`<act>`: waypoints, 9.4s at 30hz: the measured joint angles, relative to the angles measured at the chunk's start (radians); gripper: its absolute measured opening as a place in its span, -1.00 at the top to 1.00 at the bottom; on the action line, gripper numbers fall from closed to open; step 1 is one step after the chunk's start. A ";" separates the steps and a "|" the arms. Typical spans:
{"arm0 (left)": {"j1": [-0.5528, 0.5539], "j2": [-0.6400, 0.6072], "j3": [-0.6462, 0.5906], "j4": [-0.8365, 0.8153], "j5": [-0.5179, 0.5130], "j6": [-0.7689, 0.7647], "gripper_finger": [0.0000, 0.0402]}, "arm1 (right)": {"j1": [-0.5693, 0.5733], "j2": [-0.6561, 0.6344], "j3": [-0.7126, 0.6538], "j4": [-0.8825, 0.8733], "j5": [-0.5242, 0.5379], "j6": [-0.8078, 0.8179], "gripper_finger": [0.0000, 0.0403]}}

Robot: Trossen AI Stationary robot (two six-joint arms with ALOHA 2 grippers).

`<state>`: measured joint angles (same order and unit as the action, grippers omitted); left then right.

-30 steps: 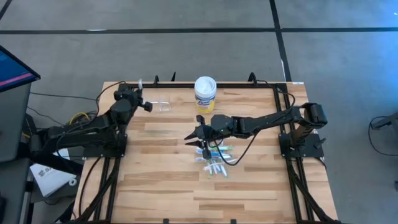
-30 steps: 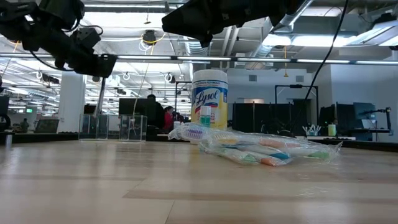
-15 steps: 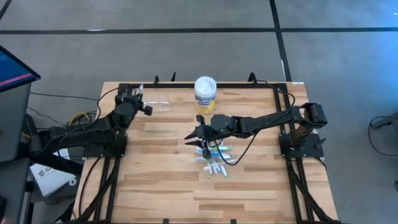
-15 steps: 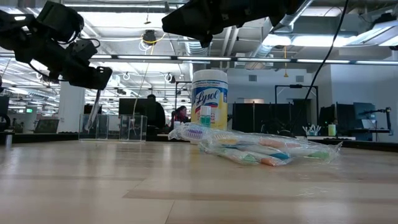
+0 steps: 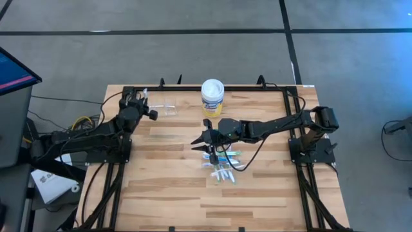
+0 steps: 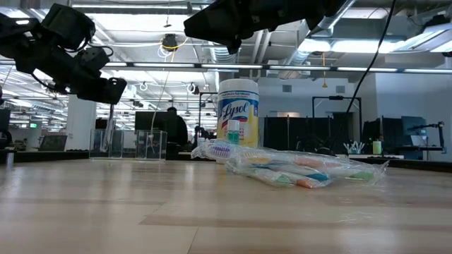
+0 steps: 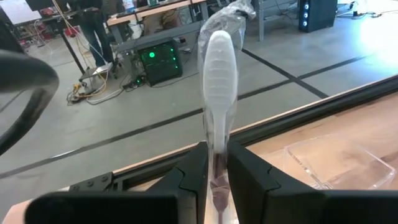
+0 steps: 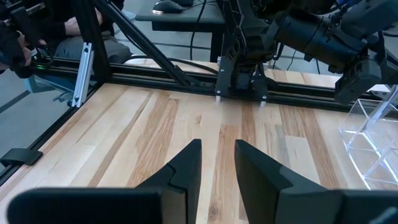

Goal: Pick & Place toothbrushing station
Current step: Put the violet toothbrush into the transparent organizer, then put the green toothbrush into the transparent organizer

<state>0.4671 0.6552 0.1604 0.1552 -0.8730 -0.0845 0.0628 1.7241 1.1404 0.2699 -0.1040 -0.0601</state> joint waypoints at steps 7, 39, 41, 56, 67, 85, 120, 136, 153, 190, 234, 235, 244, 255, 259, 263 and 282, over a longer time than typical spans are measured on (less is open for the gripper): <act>0.000 0.000 0.000 -0.009 -0.030 0.000 0.50 | 0.000 0.000 0.000 0.000 0.000 0.000 0.57; 0.000 -0.165 0.000 0.054 -0.208 0.209 0.17 | 0.000 0.000 0.000 -0.008 0.000 0.000 0.57; 0.000 -0.183 0.000 0.097 -0.209 0.239 0.17 | 0.000 0.000 0.000 -0.008 0.000 0.000 0.57; -0.051 -0.217 0.001 0.232 0.001 0.244 0.19 | 0.000 0.000 0.000 -0.008 0.000 -0.001 0.57; -0.209 -0.197 0.001 0.234 0.405 0.138 0.28 | 0.000 0.000 0.001 -0.051 0.000 0.000 0.57; -0.565 0.119 0.002 0.354 0.599 -0.007 0.38 | 0.010 0.000 0.001 -0.375 0.000 0.009 0.57; -0.683 0.399 0.002 0.637 0.597 -0.056 0.42 | -0.026 0.130 0.000 -0.588 0.026 0.007 0.57; -0.683 0.399 0.002 0.638 0.598 -0.063 0.42 | -0.047 0.130 0.001 -0.632 0.026 -0.019 0.57; -0.683 0.399 0.001 0.638 0.598 -0.063 0.42 | -0.031 0.130 0.000 -0.689 -0.007 -0.018 0.57; -0.683 0.399 0.001 0.638 0.597 -0.078 0.42 | -0.012 0.091 0.140 -0.581 0.054 -0.107 1.00; -0.681 0.399 0.000 1.016 0.503 0.219 0.19 | -0.046 0.003 0.140 -0.003 0.051 -0.070 1.00; -0.679 0.399 0.000 1.021 0.503 0.219 0.17 | -0.047 0.003 0.140 0.004 0.051 -0.071 1.00; -0.664 0.399 0.022 1.084 0.503 0.219 0.07 | -0.046 0.003 0.140 0.028 0.051 -0.070 1.00; -0.664 0.477 0.083 1.083 0.512 0.238 0.07 | -0.047 0.003 0.140 0.032 0.051 -0.070 1.00; -0.664 0.490 0.104 1.086 0.512 0.238 0.07 | -0.046 0.003 0.140 0.030 0.051 -0.070 1.00; -0.664 0.491 0.109 1.090 0.512 0.238 0.12 | -0.047 0.003 0.140 0.030 0.051 -0.070 1.00; -0.664 0.491 0.108 1.088 0.510 0.238 0.95 | -0.047 0.003 0.140 0.003 0.051 -0.070 1.00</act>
<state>-0.1967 1.1458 0.2684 1.2434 -0.3626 0.1532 0.0158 1.7275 1.2800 0.2733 -0.0525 -0.1300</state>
